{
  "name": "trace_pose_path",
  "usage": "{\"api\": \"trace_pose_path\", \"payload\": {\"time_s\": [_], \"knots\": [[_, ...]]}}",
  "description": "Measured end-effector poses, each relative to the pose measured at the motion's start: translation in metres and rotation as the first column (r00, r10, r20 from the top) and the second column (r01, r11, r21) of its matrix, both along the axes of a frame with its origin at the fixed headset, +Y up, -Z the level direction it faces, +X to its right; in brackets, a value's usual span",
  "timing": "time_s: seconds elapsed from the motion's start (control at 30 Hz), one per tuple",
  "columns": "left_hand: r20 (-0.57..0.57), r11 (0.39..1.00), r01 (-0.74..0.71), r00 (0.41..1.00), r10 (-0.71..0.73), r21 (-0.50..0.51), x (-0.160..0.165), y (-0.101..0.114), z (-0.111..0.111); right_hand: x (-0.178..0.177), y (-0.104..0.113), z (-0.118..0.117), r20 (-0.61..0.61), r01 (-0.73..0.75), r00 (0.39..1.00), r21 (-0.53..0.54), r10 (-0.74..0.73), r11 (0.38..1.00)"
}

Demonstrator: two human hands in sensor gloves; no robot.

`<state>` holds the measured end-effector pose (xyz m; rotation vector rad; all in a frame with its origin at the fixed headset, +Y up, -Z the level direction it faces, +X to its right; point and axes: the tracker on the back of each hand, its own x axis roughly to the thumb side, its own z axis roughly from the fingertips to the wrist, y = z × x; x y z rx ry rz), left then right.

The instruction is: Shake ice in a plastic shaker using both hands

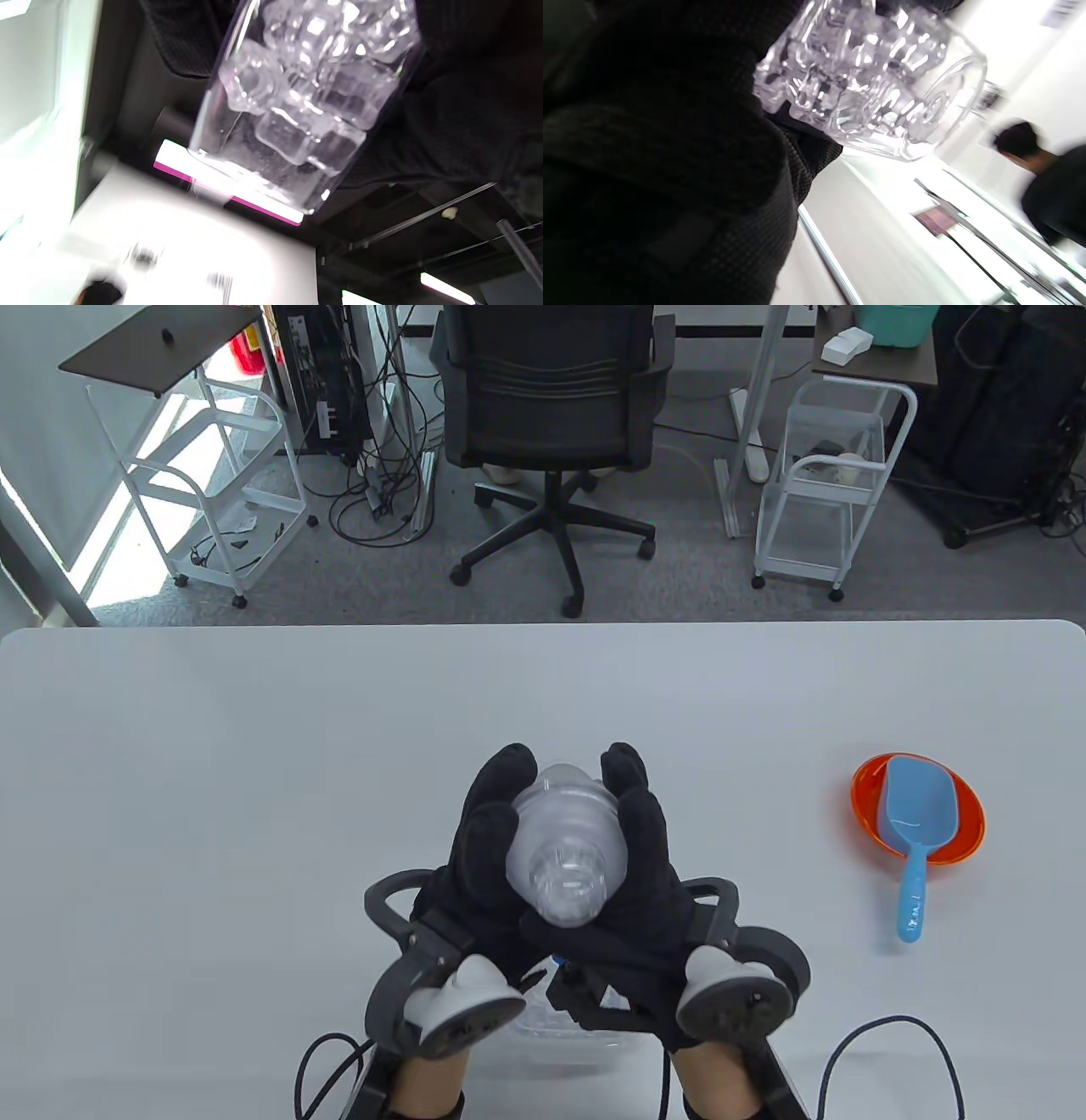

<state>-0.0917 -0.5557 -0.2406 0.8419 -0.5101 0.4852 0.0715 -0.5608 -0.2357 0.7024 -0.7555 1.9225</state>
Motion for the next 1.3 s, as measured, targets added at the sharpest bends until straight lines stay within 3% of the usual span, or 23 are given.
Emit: {"api": "trace_pose_path", "payload": {"time_s": [0.07,0.1,0.17,0.23,0.33,0.43,0.57,0.67,0.8,0.87,0.9,0.93,0.97,1.03,1.07,1.13,1.2,1.27,1.3], "knots": [[0.078,0.968,-0.032,0.996,0.053,-0.248,-0.001,-0.032,-0.031,0.001,-0.035,-0.027,0.021,-0.016,1.0,-0.18,0.02,0.984],[0.116,0.901,-0.072,0.984,0.134,-0.429,-0.001,-0.052,-0.046,0.002,-0.057,-0.04,0.043,0.01,0.999,-0.316,0.004,0.949],[0.119,0.806,-0.122,0.965,0.232,-0.58,-0.001,-0.073,-0.057,0.003,-0.069,-0.049,0.003,-0.024,1.0,-0.45,0.028,0.893],[0.11,0.792,-0.149,0.959,0.262,-0.592,-0.001,-0.077,-0.06,0.005,-0.071,-0.054,-0.015,-0.04,0.999,-0.467,0.037,0.883],[0.106,0.851,-0.093,0.98,0.171,-0.517,-0.002,-0.059,-0.054,0.004,-0.061,-0.05,-0.013,-0.009,1.0,-0.426,0.004,0.905],[0.099,0.862,-0.086,0.983,0.156,-0.5,-0.002,-0.053,-0.05,0.004,-0.056,-0.047,-0.002,-0.003,1.0,-0.407,0.002,0.913],[0.108,0.745,-0.092,0.97,0.216,-0.661,-0.002,-0.069,-0.058,0.005,-0.069,-0.05,0.019,-0.061,0.997,-0.483,0.08,0.873],[0.1,0.735,-0.102,0.969,0.226,-0.67,-0.002,-0.074,-0.061,0.005,-0.072,-0.053,-0.012,-0.05,0.999,-0.534,0.051,0.844],[0.139,0.79,-0.118,0.958,0.25,-0.602,-0.003,-0.05,-0.05,0.01,-0.043,-0.042,-0.074,-0.091,0.995,-0.507,0.062,0.857],[0.182,0.828,-0.179,0.931,0.318,-0.531,-0.002,-0.028,-0.032,0.013,-0.02,-0.026,-0.1,-0.083,0.994,-0.401,0.046,0.912],[0.217,0.897,-0.207,0.926,0.309,-0.391,0.0,-0.006,-0.012,0.016,0.002,-0.006,-0.107,-0.042,0.994,-0.236,0.017,0.971],[0.223,0.943,-0.198,0.939,0.261,-0.267,0.001,0.009,0.004,0.016,0.012,0.004,-0.111,-0.029,0.994,-0.152,0.012,0.988],[0.174,0.989,-0.138,0.974,0.145,-0.05,0.001,0.031,0.032,0.017,0.031,0.028,-0.096,-0.018,0.995,0.031,0.02,0.999],[0.018,0.973,-0.008,1.0,0.004,0.232,0.002,0.051,0.069,0.017,0.048,0.058,-0.052,-0.04,0.997,0.25,0.055,0.967],[-0.053,0.95,0.031,0.998,-0.015,0.311,0.002,0.053,0.077,0.014,0.051,0.066,-0.031,-0.044,0.998,0.323,0.057,0.946],[-0.156,0.929,0.075,0.988,-0.019,0.363,0.0,0.049,0.074,0.01,0.047,0.062,-0.031,-0.023,0.999,0.321,0.035,0.947],[-0.087,0.98,0.041,0.996,-0.024,0.195,-0.003,0.034,0.044,0.007,0.031,0.036,-0.034,-0.024,0.999,0.161,0.03,0.987],[0.052,0.995,-0.028,0.998,0.034,-0.099,-0.006,0.006,0.001,0.007,0.005,0.002,-0.034,-0.051,0.998,-0.065,0.049,0.997],[0.125,0.949,-0.063,0.986,0.106,-0.309,-0.006,-0.017,-0.024,0.007,-0.018,-0.02,-0.053,-0.058,0.997,-0.241,0.047,0.969]]}}
